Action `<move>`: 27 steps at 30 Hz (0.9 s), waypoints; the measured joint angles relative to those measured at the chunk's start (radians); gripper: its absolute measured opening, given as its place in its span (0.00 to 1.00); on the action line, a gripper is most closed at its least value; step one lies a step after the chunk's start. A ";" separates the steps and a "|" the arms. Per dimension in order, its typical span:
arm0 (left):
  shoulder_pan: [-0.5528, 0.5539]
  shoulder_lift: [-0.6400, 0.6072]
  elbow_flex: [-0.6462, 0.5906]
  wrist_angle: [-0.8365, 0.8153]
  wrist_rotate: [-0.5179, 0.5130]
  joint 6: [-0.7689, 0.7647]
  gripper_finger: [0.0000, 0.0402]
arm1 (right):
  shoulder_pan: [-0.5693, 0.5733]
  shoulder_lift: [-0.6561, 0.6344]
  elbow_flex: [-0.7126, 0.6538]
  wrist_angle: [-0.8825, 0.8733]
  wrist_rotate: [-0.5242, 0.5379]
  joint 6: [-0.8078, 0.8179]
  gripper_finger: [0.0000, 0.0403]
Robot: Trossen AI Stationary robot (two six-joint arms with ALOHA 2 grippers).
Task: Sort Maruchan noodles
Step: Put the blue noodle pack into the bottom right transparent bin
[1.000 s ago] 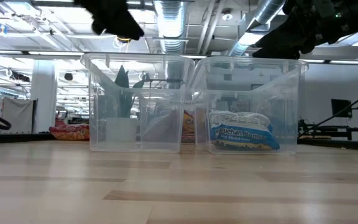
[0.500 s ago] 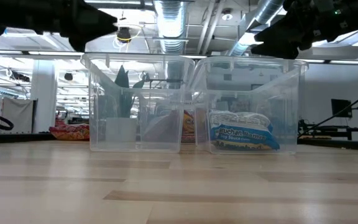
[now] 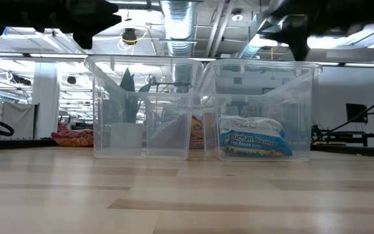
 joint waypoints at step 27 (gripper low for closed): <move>0.000 0.000 0.000 -0.022 0.000 0.008 0.34 | 0.638 0.419 0.309 -0.912 -0.172 1.049 0.61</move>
